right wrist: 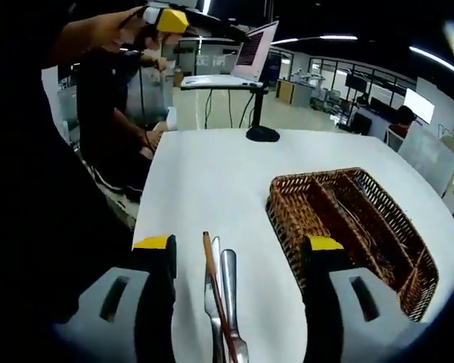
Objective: Arrange the knives, forks, and spoons in their matching storage slots by inserting each utensil handle-first until every utensil is classified and aligned in the correct compartment
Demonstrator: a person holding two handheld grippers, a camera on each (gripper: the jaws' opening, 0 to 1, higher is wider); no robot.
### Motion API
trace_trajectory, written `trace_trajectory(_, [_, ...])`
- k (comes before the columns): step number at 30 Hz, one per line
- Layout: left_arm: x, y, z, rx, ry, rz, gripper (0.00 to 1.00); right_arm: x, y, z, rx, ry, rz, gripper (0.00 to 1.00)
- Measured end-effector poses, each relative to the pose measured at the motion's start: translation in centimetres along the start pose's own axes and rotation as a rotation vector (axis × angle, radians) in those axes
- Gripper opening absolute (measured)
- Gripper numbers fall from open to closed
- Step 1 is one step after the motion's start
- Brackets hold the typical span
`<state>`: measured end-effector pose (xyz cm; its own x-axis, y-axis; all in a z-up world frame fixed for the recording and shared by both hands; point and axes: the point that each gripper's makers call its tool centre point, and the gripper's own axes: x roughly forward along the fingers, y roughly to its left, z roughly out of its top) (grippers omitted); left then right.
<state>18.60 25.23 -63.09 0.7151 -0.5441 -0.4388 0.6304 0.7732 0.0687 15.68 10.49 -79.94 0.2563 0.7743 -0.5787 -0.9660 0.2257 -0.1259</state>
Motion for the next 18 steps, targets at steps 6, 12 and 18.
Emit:
trace_trajectory(6, [-0.2, -0.2, -0.3, -0.012, 0.005, 0.004, 0.99, 1.7, 1.4, -1.6, -0.062, 0.044, 0.048, 0.45])
trace_trajectory(12, [-0.4, -0.4, -0.7, -0.024, 0.017, 0.0, 0.99, 3.3, 2.0, -3.7, -0.103, 0.091, 0.099, 0.23])
trace_trajectory(18, [-0.5, 0.4, -0.3, -0.03, 0.01, 0.014, 0.99, 3.9, 2.9, -4.2, -0.121, 0.099, 0.147, 0.11])
